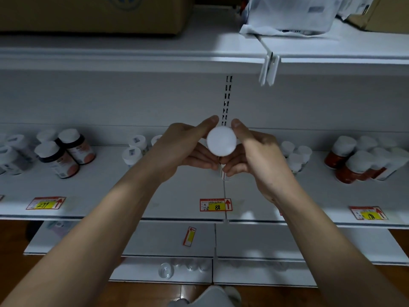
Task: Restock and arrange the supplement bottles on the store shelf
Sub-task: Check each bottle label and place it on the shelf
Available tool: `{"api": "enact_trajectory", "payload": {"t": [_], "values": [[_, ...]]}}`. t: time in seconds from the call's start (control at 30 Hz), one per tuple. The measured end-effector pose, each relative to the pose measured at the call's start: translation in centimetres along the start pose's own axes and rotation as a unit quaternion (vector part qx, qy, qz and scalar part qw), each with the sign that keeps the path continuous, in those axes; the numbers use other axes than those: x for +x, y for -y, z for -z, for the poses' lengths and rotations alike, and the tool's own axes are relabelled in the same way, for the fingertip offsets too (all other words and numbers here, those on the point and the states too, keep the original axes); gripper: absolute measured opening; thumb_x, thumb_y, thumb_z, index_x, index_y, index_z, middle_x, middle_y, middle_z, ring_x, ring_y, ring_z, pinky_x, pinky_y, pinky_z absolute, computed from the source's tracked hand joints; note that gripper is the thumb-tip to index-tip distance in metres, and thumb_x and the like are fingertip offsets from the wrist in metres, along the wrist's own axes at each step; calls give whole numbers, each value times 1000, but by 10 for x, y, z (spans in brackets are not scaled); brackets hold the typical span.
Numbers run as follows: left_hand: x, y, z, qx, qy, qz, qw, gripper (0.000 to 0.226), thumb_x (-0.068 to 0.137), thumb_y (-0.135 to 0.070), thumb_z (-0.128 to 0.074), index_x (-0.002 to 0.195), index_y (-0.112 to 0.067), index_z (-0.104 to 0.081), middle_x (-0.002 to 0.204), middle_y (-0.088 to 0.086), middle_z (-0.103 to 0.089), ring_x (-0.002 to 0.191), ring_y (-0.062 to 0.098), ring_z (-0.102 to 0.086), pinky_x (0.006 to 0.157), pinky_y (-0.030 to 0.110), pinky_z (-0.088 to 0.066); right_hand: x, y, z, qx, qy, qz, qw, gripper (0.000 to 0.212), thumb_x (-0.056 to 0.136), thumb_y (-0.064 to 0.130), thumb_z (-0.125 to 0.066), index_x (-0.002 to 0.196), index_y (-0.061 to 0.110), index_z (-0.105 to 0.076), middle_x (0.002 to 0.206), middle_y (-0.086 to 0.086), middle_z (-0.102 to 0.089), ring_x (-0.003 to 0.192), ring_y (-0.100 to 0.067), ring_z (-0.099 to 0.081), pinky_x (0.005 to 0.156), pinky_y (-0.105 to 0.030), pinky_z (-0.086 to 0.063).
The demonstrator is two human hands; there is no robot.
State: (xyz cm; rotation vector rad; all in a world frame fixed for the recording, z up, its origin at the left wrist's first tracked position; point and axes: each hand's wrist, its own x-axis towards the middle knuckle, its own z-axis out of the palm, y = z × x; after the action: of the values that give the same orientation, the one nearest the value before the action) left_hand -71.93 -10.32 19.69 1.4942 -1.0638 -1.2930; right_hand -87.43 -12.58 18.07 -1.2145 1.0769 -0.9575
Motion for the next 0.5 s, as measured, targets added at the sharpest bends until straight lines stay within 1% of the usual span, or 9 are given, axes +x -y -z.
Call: {"api": "enact_trajectory", "payload": {"t": [0.1, 0.17, 0.2, 0.27, 0.37, 0.43, 0.5], "values": [[-2, 1, 1, -6, 10, -16, 1000, 36, 94, -44, -60, 101, -10, -70, 80, 18, -76, 72, 27, -76, 58, 24, -58, 0, -3, 4, -15, 15, 9, 1000, 31, 97, 38, -57, 98, 11, -72, 75, -21, -72, 61, -30, -70, 60, -33, -58], [-3, 2, 2, -7, 17, -33, 999, 31, 94, -39, -61, 109, -13, -70, 85, 13, -77, 75, 25, -76, 60, 23, -58, -1, -6, 7, -24, 34, 25, 999, 26, 98, 31, -57, 111, 16, -73, 86, -17, -74, 69, -30, -73, 65, -34, -60], [-3, 2, 3, -5, 18, -41, 999, 31, 94, -37, -62, 116, -15, -69, 88, 10, -78, 77, 23, -76, 60, 23, -58, 0, -7, 9, -23, 45, 33, 998, 27, 98, 28, -58, 120, 19, -70, 92, -14, -75, 74, -28, -74, 67, -35, -61], [-2, 4, 5, -5, 19, -52, 998, 39, 92, -31, -65, 129, -21, -62, 95, 6, -78, 82, 21, -76, 62, 25, -59, 0, -10, 13, -15, 62, 47, 997, 35, 98, 22, -59, 132, 27, -62, 97, -8, -77, 83, -25, -75, 73, -36, -62], [1, 9, 9, -11, 40, -66, 997, 59, 88, -23, -69, 142, -30, -48, 101, 6, -77, 87, 23, -76, 71, 31, -62, 2, -15, 17, -33, 83, 79, 993, 47, 96, 13, -61, 137, 36, -54, 100, -9, -76, 92, -21, -75, 80, -35, -61], [4, 12, 11, -14, 49, -82, 995, 71, 82, -22, -72, 146, -30, -43, 107, 6, -76, 93, 22, -75, 79, 33, -61, 4, -17, 20, -44, 90, 90, 991, 53, 95, 8, -63, 139, 33, -50, 106, -13, -73, 95, -21, -74, 84, -34, -60], [5, 15, 13, -13, 56, -101, 993, 76, 74, -23, -75, 144, -29, -47, 114, 4, -74, 101, 19, -73, 83, 33, -60, 6, -20, 22, -58, 97, 97, 989, 52, 93, 5, -64, 136, 29, -50, 112, -12, -71, 99, -19, -72, 87, -34, -59]]}}
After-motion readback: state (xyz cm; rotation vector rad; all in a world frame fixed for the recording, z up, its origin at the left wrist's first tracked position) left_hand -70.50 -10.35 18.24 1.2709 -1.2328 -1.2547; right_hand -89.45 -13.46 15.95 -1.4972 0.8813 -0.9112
